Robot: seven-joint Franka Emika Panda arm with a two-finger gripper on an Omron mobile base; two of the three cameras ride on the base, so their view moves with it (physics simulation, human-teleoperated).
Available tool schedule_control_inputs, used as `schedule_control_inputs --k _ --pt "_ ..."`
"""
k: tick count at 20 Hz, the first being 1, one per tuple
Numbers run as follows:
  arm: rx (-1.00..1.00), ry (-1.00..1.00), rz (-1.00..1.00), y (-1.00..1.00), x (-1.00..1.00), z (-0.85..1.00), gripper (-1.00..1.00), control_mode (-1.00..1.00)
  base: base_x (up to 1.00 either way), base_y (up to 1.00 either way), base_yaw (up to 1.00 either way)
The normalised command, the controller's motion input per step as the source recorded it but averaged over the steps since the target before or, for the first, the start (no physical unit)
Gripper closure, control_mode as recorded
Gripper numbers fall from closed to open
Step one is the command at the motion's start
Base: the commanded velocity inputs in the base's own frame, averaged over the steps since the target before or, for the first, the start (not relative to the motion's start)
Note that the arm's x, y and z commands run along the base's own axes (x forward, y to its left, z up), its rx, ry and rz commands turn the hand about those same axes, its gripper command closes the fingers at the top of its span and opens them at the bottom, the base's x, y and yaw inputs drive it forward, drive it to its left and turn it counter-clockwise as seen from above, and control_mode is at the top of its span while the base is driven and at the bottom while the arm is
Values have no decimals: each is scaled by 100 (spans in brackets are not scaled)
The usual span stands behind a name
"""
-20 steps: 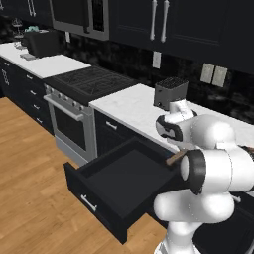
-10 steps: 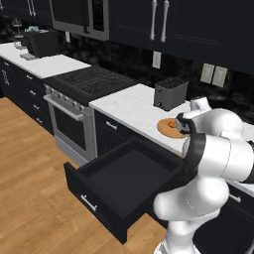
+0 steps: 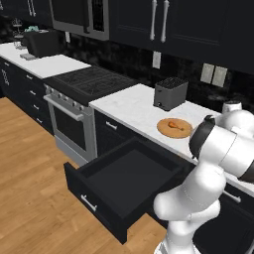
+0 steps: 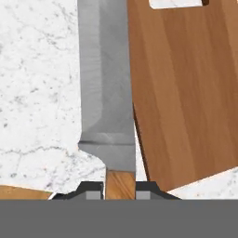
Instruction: Pick up the knife from the drawer and place it on the cutting board. Then place the meat from the plate to the cutting board.
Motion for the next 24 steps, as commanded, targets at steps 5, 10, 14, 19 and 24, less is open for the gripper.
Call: schedule_control_inputs --k 5,10,14,19,24 --pt "16 0 16 -97 17 -1 100 -100 0 0 0" --pt "12 4 8 -81 10 -3 100 -100 0 0 0" --pt "0 1 0 -48 -16 -43 100 -100 0 0 0" --pt "2 12 0 -45 0 -25 100 -100 0 0 0" --pt "0 15 0 -18 0 -30 100 -100 0 0 0"
